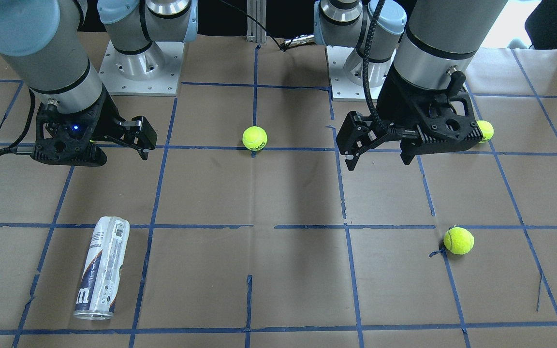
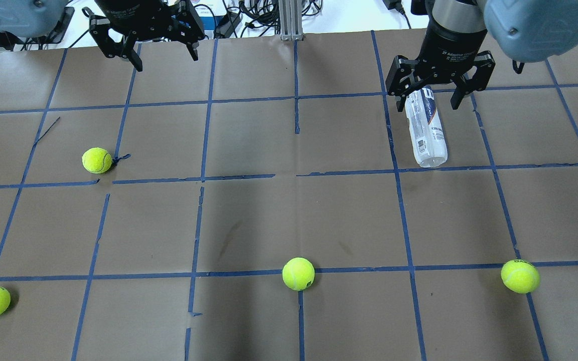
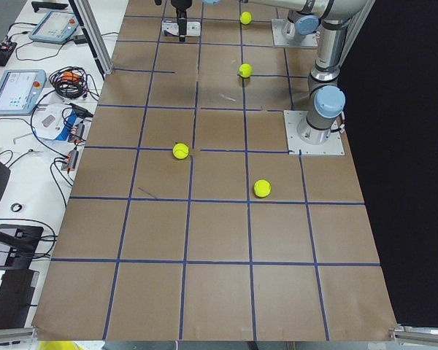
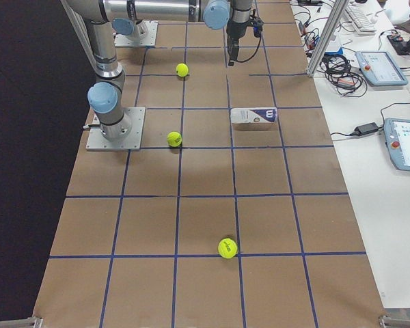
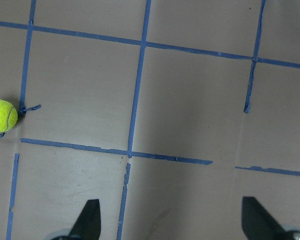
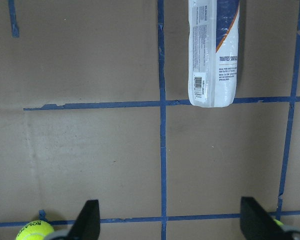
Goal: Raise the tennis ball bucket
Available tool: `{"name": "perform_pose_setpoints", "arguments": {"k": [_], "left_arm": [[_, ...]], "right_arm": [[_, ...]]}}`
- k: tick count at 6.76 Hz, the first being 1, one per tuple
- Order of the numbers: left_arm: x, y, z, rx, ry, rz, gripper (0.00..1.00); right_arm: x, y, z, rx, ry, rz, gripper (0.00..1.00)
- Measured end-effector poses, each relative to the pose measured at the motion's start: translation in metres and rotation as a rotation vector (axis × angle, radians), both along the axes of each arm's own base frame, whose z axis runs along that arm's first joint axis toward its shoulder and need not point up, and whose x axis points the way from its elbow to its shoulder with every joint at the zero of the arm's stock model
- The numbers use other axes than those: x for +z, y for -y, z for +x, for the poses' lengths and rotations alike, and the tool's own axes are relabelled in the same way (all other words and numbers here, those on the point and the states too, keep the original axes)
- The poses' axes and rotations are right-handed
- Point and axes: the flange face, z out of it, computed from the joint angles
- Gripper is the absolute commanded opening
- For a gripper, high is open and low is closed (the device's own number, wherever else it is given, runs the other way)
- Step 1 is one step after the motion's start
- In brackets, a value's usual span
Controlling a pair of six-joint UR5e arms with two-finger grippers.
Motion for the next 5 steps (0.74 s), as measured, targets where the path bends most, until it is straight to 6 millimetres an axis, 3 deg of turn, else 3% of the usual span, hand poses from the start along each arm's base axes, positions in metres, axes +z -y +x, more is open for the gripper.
{"name": "perform_pose_setpoints", "arguments": {"k": [5], "left_arm": [[0.0022,-0.0009,0.0028,0.005,-0.002,-0.003,1.0]], "right_arm": [[-0.0009,0.0015,-0.0115,0.003,0.004,0.01,1.0]]}}
